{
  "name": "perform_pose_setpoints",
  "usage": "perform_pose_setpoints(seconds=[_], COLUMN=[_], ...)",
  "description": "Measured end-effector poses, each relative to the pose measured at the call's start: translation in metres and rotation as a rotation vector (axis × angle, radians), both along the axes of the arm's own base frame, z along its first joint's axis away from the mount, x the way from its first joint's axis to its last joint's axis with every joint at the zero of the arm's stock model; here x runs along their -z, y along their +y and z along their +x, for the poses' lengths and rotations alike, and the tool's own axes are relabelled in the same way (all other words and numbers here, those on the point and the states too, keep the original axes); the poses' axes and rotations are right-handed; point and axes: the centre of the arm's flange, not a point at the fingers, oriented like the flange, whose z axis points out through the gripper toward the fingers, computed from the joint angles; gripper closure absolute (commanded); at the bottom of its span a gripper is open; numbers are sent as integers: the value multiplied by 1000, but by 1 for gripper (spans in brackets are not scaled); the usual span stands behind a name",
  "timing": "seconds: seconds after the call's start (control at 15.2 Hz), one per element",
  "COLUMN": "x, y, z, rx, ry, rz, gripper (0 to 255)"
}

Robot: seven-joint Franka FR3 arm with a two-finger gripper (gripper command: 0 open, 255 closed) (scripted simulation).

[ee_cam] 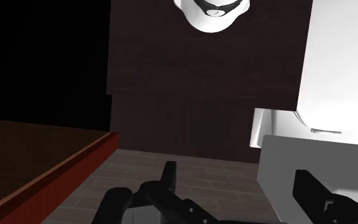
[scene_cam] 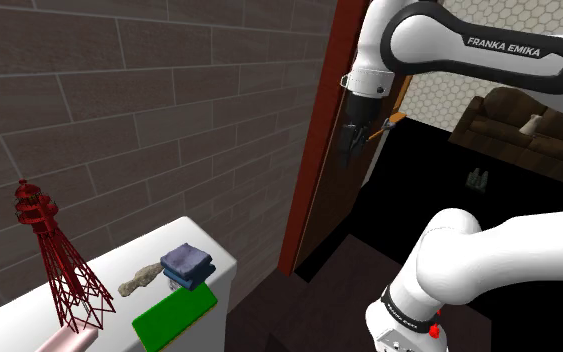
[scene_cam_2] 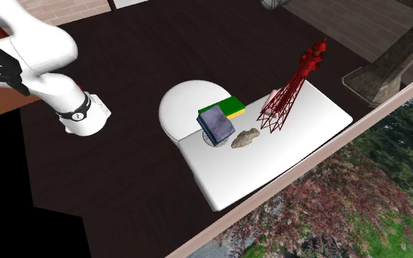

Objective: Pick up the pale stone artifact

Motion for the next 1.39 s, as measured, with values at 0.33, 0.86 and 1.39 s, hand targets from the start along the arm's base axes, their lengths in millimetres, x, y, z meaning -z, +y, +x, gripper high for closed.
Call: perform_pose_setpoints(seconds=[0.33,0.86,1.39], x=[19,62,101], y=[24,91,173], z=[24,77,120], rx=[-72,-262,-453], ry=[-25,-95,-166], rz=[7,25,44], gripper=[0,0,0])
